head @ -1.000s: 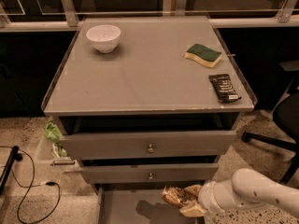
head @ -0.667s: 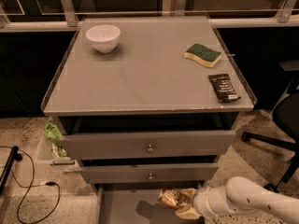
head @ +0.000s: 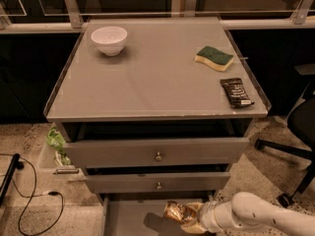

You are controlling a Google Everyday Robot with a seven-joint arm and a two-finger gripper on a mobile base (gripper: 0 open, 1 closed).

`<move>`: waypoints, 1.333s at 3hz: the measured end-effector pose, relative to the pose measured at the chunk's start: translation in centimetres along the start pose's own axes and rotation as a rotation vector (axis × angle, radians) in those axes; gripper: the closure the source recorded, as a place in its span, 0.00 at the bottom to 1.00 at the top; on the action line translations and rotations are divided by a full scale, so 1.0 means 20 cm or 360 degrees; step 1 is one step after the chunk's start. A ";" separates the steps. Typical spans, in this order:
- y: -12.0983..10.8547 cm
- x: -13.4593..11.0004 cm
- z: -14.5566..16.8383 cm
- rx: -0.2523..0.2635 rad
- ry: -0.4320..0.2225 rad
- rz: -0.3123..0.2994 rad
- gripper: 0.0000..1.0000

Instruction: Place orange can into bottom drawer

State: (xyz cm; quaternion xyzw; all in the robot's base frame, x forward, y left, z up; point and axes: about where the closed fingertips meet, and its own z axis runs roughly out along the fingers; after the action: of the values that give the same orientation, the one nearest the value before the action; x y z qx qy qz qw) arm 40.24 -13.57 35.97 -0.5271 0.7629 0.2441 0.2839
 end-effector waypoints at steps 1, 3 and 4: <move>0.00 0.05 0.05 -0.0010 0.0040 0.0037 1.00; -0.08 0.39 0.46 0.0064 0.0227 0.0016 1.00; -0.10 0.50 0.63 0.0123 0.0237 -0.0060 1.00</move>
Offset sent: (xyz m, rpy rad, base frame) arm 0.0138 -0.0074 -0.1363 -0.1469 0.0819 -0.0859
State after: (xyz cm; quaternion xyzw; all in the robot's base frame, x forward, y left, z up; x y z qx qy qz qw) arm 41.61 -12.37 19.79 -0.5466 0.7808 0.1692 0.2511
